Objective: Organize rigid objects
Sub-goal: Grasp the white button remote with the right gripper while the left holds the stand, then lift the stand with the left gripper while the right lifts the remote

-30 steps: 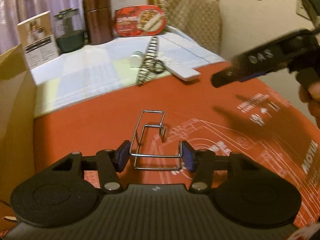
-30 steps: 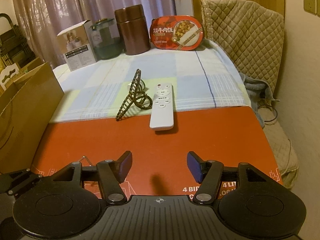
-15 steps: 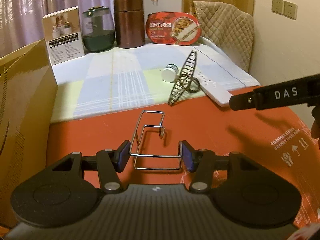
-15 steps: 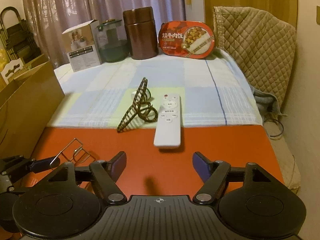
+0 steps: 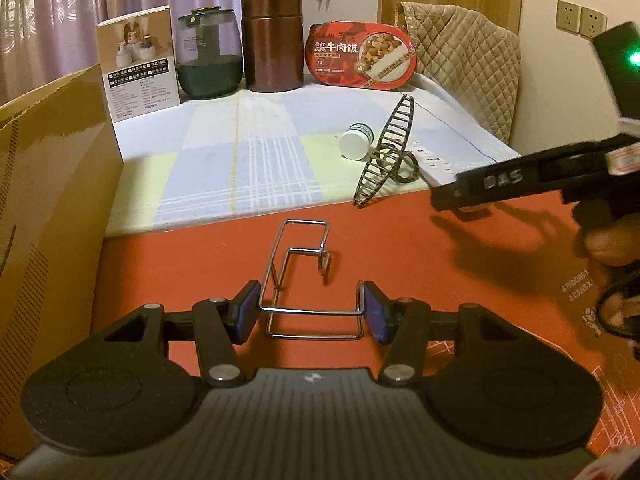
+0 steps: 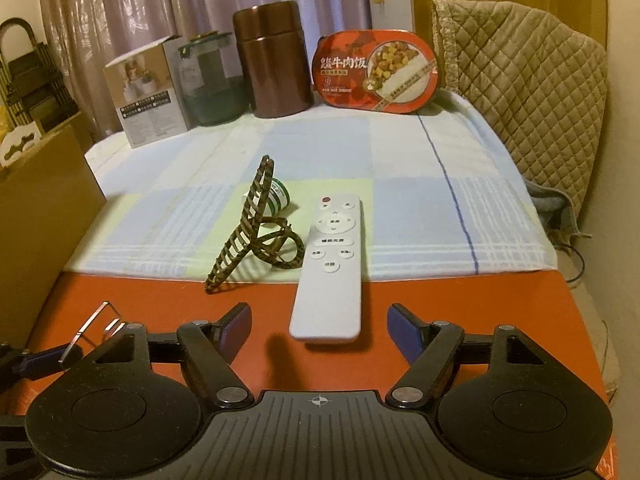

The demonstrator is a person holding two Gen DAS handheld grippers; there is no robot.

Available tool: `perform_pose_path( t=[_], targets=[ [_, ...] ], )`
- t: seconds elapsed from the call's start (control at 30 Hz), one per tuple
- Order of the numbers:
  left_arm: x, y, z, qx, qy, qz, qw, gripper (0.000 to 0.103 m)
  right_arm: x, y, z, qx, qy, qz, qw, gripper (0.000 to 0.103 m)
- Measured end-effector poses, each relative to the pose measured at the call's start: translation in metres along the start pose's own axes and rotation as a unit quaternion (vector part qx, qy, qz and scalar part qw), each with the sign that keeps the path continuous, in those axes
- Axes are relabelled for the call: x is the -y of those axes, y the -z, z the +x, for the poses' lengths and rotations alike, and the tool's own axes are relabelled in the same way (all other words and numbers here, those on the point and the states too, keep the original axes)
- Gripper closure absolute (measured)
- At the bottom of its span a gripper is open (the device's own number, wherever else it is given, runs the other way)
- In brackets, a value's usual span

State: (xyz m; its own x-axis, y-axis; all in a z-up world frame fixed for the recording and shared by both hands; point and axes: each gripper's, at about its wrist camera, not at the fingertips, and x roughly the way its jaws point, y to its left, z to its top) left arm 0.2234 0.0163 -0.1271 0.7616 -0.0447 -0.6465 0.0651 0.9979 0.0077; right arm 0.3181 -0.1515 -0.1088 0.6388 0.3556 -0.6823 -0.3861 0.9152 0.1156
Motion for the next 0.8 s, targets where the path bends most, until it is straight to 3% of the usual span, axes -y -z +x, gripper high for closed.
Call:
perform_pose_path(
  t=[0.13, 0.23, 0.4, 0.53, 0.8],
  targets=[
    [-0.001, 0.000, 0.000, -0.001, 0.002, 0.001, 1.0000, 0.054, -0.007, 0.001, 0.013, 0.001, 0.022, -0.026, 0.999, 0.036],
    [-0.001, -0.001, 0.000, -0.002, 0.003, 0.000, 1.0000, 0.054, -0.011, 0.000, 0.014, 0.002, 0.041, -0.036, 0.999, 0.066],
    [-0.003, 0.001, -0.004, -0.008, 0.005, 0.000, 1.0000, 0.054, -0.008, 0.001, 0.002, -0.014, 0.056, -0.015, 0.998, 0.067],
    [-0.005, 0.006, -0.012, -0.013, 0.005, 0.000, 0.9999, 0.054, -0.011, 0.006, -0.020, -0.029, 0.043, 0.001, 0.999, 0.067],
    [-0.005, 0.028, -0.042, -0.021, 0.011, -0.005, 0.9997, 0.054, -0.037, 0.053, -0.080, -0.046, 0.031, 0.007, 0.998, 0.067]
  ],
)
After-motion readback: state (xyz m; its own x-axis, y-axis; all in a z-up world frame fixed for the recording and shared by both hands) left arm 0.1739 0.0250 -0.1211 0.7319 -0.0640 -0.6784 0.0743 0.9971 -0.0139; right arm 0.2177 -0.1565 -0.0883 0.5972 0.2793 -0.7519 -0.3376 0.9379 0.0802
